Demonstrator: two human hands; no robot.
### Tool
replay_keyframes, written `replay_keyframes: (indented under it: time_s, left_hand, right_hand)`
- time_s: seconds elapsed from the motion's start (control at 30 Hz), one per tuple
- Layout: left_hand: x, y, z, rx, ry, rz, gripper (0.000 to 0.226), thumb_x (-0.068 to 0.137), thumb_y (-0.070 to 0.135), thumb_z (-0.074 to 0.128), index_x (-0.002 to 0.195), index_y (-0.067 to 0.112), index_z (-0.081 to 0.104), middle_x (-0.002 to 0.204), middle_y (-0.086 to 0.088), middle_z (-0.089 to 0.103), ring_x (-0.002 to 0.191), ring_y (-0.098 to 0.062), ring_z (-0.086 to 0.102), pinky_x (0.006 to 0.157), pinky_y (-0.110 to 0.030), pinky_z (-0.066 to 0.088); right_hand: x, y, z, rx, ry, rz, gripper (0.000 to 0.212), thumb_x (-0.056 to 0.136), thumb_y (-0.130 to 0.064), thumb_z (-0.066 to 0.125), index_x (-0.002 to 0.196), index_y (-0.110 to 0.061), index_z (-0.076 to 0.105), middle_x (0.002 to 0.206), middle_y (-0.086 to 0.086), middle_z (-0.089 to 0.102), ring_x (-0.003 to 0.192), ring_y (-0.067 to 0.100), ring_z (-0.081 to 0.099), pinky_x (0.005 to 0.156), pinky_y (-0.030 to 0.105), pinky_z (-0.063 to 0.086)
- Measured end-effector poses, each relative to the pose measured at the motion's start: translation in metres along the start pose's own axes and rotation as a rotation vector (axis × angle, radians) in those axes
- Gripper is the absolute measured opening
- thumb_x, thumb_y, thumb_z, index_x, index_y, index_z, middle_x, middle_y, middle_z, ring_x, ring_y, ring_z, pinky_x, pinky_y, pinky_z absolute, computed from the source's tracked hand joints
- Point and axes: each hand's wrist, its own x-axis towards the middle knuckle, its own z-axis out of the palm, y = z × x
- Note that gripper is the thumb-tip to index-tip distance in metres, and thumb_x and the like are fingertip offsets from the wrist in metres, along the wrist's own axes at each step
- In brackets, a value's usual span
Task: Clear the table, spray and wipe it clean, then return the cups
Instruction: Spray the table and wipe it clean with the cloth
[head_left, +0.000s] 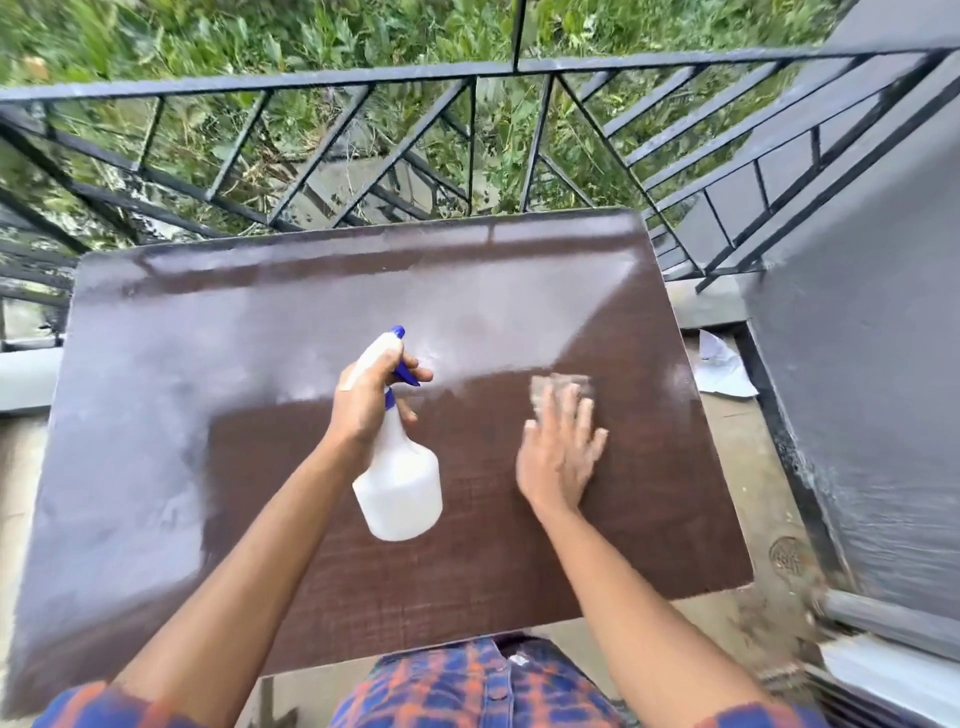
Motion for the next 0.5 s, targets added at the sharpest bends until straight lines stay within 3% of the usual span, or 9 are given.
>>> replay_keyframes:
  time_s: [0.13,0.23,0.3,0.4,0.5]
  left_hand:
    - [-0.027,-0.021,-0.006,-0.011,0.025,0.019,0.035,0.104,0.035,0.051,0.084,0.01,0.065,0.089,-0.009,0.075,0.064,-0.025,0.06,0.053,-0.031,0.045]
    - [-0.049,-0.034,-0.006,-0.008,0.039,-0.012,0.034,0.103,0.036,0.051,0.085,0.01,0.065,0.089,-0.009,0.076,0.06,-0.027,0.057,0.055,-0.031,0.044]
    - [-0.064,-0.042,-0.003,0.011,0.043,-0.042,0.033,0.101,0.035,0.051,0.084,0.01,0.064,0.092,-0.01,0.077,0.061,-0.028,0.055,0.058,-0.033,0.043]
    - [-0.084,-0.053,0.005,0.008,0.015,-0.017,0.033,0.101,0.033,0.051,0.084,0.007,0.064,0.096,-0.014,0.076,0.069,-0.027,0.06,0.057,-0.033,0.045]
    - [-0.102,-0.064,0.017,0.033,-0.015,-0.005,0.035,0.104,0.033,0.049,0.087,0.005,0.062,0.094,-0.014,0.074,0.051,-0.022,0.055,0.052,-0.03,0.045]
  right_hand:
    - [-0.044,-0.022,0.01,-0.047,-0.149,-0.515,0.061,0.096,-0.036,0.048,0.155,-0.031,0.035,0.166,-0.003,0.024,0.153,0.024,0.022,0.119,0.058,0.025]
    - [-0.054,0.017,0.001,-0.054,-0.24,-0.724,0.059,0.096,-0.043,0.046,0.154,-0.038,0.033,0.166,-0.008,0.023,0.153,0.02,0.02,0.121,0.053,0.024]
    - [-0.048,0.062,-0.009,-0.067,-0.208,-0.673,0.061,0.093,-0.046,0.043,0.153,-0.039,0.034,0.166,-0.006,0.027,0.152,0.022,0.026,0.119,0.053,0.026]
    - [-0.033,0.141,-0.03,-0.046,-0.126,-0.393,0.06,0.094,-0.043,0.04,0.153,-0.034,0.038,0.164,0.0,0.031,0.15,0.027,0.03,0.116,0.055,0.032]
    - [-0.035,0.217,-0.048,0.026,-0.074,-0.191,0.056,0.099,-0.035,0.046,0.155,-0.033,0.035,0.166,0.001,0.025,0.152,0.029,0.024,0.118,0.054,0.03]
